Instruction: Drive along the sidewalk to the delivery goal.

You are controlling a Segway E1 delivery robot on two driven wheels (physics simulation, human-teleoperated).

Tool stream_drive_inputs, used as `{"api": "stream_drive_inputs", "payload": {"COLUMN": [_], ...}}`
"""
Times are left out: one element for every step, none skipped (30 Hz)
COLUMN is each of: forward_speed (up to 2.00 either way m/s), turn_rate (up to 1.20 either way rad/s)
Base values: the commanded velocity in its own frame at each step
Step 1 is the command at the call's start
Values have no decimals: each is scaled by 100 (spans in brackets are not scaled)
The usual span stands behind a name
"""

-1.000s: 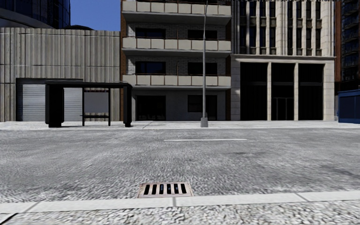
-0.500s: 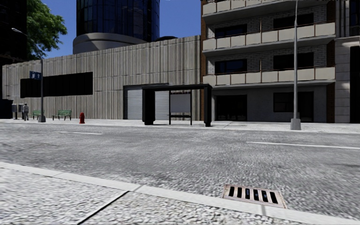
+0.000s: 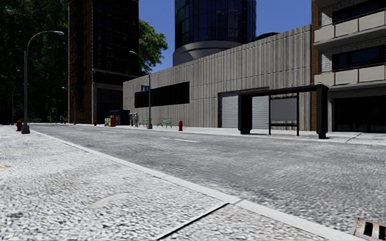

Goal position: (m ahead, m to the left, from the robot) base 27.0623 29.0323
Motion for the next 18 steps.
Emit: {"api": "stream_drive_inputs", "payload": {"forward_speed": [30, 45, 45, 50, 55, 55, 66, 70, 71, 71, 71, 73, 76, 76, 79, 86, 86, 91], "turn_rate": [95, 95, 95, 95, 95, 95, 95, 95, 95, 95, 95, 95, 95, 95, 95, 95, 95, 95]}}
